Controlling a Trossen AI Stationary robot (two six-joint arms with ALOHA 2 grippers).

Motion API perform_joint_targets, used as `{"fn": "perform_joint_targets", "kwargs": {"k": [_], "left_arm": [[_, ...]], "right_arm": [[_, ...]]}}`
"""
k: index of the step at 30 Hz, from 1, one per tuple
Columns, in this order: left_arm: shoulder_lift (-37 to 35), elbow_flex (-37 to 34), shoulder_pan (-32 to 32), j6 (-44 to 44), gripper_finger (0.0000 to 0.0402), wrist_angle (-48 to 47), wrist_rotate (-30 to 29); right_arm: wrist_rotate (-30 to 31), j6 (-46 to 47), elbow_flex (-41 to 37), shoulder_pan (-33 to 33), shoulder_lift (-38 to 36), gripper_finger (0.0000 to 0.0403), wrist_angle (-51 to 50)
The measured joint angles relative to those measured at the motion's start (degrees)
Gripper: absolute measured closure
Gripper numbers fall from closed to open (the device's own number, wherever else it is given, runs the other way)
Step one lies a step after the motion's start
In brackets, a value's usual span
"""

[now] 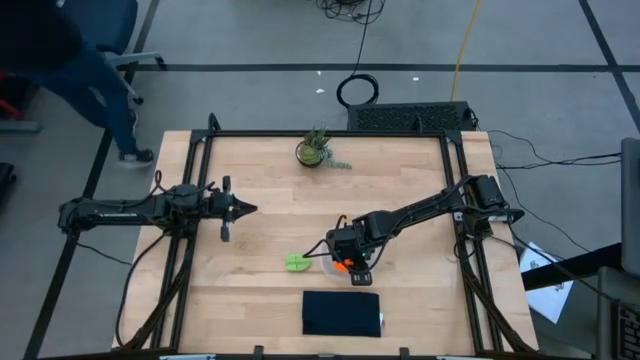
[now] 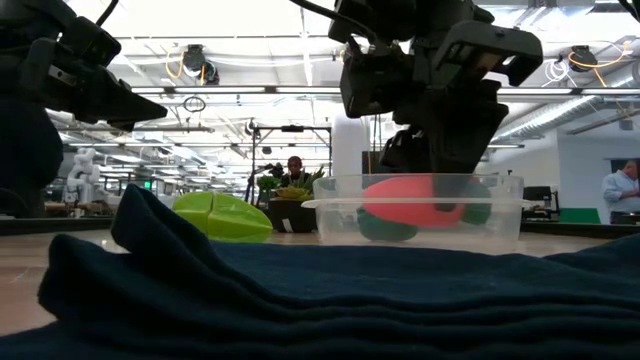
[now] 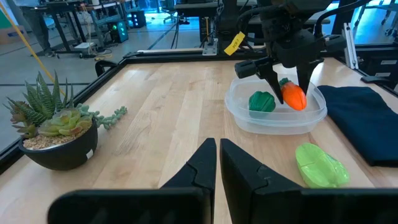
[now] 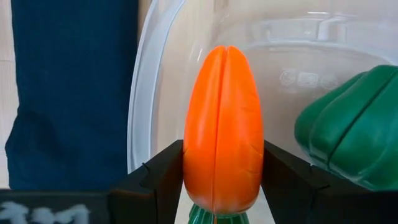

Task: Pick and placing Produce into tupperware
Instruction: Put the orange carrot into the transparent container

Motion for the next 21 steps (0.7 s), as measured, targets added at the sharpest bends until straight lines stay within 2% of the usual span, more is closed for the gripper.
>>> {"fn": "perform_joint_targets", "kwargs": {"k": [21], "left_arm": [[0.00, 0.00, 0.00, 0.02, 0.0376, 0.00, 0.00]], "right_arm": [[-0.15, 1.32, 0.00, 0.00, -0.02, 0.0217, -0.01]]}}
